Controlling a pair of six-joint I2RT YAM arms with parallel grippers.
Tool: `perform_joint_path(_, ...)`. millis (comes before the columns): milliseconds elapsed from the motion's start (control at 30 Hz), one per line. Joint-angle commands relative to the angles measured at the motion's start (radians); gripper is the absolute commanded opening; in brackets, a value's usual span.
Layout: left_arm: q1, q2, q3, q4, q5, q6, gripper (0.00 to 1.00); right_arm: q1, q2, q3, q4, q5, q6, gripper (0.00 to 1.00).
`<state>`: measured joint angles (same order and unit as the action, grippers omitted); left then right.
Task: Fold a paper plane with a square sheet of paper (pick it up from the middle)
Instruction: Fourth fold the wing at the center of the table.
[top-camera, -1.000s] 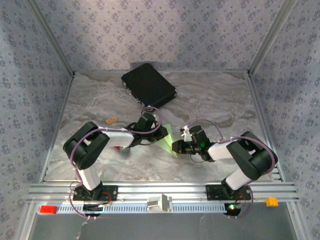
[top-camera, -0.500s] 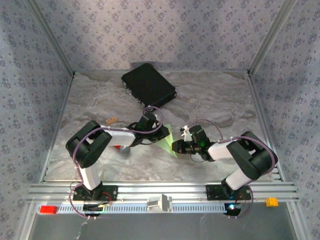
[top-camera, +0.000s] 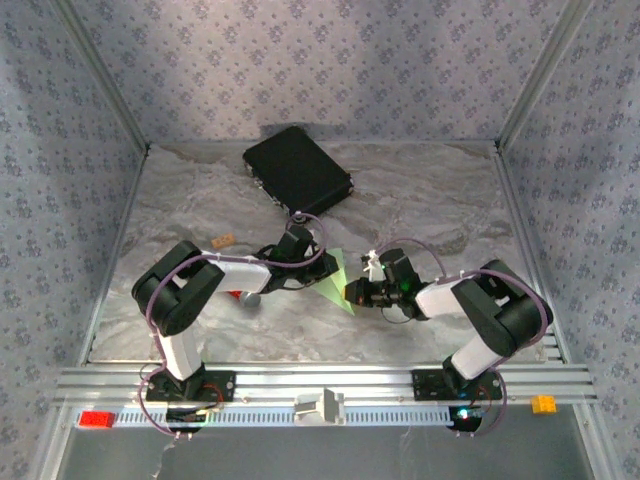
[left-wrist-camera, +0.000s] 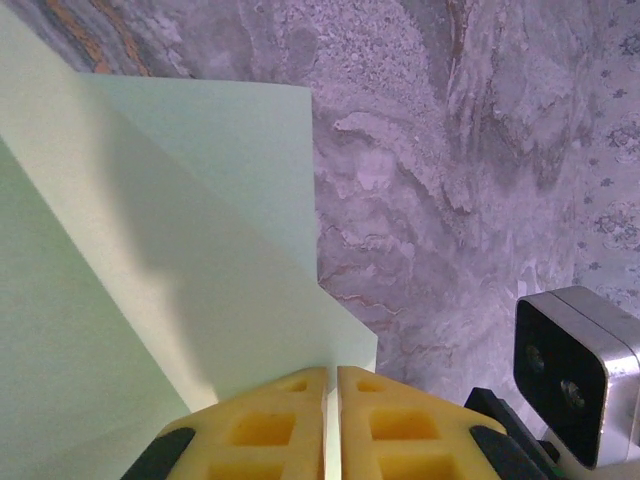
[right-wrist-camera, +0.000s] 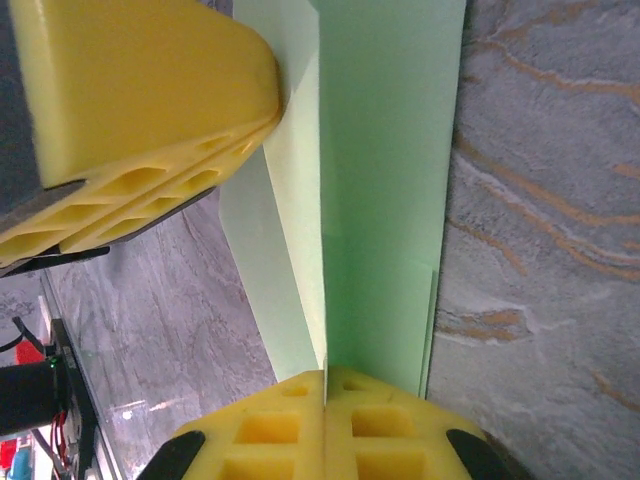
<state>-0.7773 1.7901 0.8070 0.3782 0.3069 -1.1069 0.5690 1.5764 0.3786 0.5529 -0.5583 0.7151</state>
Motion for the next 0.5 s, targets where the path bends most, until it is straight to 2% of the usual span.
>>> perform_joint_path(0, -0.004, 0.011, 0.014, -0.006, -0.012, 0.025, 0.11, -0.009, 0.032, 0.018, -0.054, -0.023, 0.015, 0.04)
perform_joint_path(467, -0.004, 0.032, 0.036, -0.008, 0.004, 0.038, 0.11, -0.037, 0.083, 0.022, -0.033, -0.066, 0.059, 0.03)
